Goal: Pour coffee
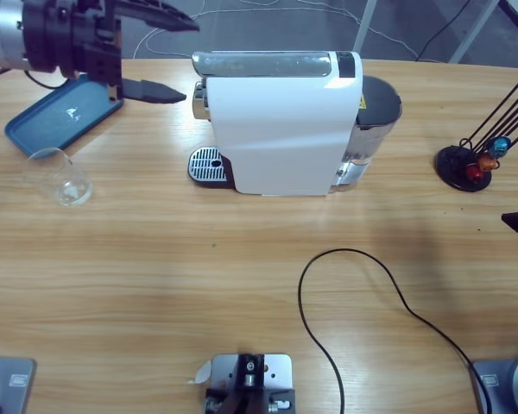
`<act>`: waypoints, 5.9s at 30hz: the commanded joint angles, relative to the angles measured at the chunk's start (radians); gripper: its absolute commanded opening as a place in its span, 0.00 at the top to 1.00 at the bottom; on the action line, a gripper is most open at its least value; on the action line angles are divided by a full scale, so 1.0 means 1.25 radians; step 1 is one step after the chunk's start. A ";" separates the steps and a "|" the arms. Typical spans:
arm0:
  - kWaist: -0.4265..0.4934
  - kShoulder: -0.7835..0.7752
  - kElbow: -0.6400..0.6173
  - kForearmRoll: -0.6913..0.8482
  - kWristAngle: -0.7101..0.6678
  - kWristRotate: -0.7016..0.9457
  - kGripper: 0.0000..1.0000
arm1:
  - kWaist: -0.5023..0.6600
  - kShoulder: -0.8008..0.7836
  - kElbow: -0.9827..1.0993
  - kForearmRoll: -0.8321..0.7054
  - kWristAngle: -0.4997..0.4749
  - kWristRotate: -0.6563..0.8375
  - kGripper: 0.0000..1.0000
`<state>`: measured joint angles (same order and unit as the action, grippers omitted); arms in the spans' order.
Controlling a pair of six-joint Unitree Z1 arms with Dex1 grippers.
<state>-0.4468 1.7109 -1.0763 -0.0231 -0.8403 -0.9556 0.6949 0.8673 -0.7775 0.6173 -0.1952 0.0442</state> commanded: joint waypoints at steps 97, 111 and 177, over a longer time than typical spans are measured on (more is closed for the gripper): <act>-0.293 -0.442 0.243 0.226 0.640 0.921 0.00 | -0.423 0.472 0.345 -0.817 -0.060 0.122 0.24; -0.300 -0.421 0.222 0.179 0.705 0.901 0.00 | -0.459 0.520 0.359 -0.899 -0.064 0.102 0.54; -0.439 -0.378 0.248 0.122 0.741 0.814 0.00 | -0.334 0.196 0.113 -0.382 -0.146 0.011 0.13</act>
<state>-0.9857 1.2106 -0.7999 0.1356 0.0697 0.0789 0.2531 1.0089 -0.6623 0.0703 -0.3492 0.1684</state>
